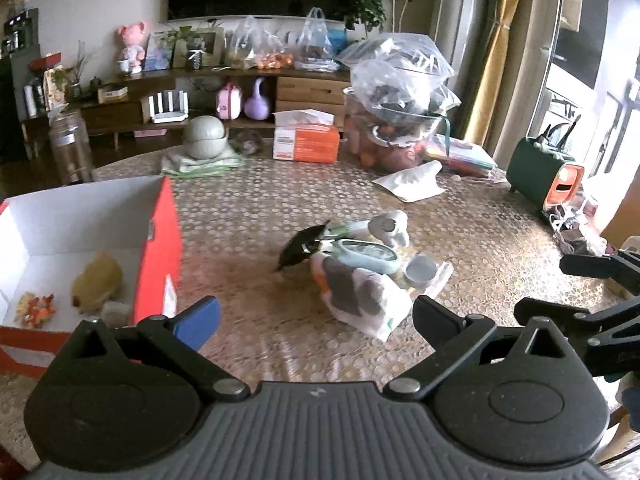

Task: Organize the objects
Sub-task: 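Withdraw both tools from the box back toward the pile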

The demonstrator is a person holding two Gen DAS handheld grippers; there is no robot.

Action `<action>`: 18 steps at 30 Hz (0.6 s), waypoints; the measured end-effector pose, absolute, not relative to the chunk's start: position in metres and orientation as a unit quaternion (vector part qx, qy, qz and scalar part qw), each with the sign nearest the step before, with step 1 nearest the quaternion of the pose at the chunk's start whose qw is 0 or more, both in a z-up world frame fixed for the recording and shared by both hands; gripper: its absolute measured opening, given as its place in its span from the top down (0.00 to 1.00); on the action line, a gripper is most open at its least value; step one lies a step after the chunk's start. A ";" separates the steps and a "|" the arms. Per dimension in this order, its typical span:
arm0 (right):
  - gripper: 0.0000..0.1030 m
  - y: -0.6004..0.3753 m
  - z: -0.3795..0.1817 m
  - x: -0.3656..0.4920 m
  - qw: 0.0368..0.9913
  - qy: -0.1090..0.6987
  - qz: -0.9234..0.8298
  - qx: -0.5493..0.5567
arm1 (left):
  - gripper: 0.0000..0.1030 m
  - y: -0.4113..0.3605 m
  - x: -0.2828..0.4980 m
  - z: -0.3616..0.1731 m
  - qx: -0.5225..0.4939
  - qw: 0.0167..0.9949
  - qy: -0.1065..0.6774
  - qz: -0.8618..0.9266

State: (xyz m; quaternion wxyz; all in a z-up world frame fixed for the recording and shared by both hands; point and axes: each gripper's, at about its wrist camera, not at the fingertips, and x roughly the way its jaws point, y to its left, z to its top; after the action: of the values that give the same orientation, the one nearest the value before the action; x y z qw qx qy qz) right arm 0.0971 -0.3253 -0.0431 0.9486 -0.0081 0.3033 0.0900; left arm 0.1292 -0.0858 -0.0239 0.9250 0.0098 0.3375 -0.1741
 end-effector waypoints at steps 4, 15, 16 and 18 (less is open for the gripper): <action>0.01 -0.336 -0.054 0.107 0.947 0.308 0.084 -0.019 | 0.00 -0.098 0.143 -0.034 -0.006 0.918 0.356 -0.175; 0.06 -0.343 -0.092 0.149 0.939 0.329 0.089 -0.053 | 0.00 -0.137 0.182 -0.056 -0.008 0.904 0.392 -0.173; 0.08 -0.342 -0.096 0.153 0.938 0.331 0.089 -0.053 | 0.00 -0.140 0.187 -0.058 -0.005 0.903 0.395 -0.170; 0.11 -0.341 -0.102 0.161 0.935 0.337 0.093 -0.054 | 0.00 -0.146 0.197 -0.065 0.007 0.900 0.404 -0.162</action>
State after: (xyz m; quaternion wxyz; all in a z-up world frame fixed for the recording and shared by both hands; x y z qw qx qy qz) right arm 0.1613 -0.3405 -0.1018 0.9354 -0.0543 0.3367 0.0934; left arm 0.1966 -0.1459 -0.0646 0.9001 0.0072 0.4043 -0.1623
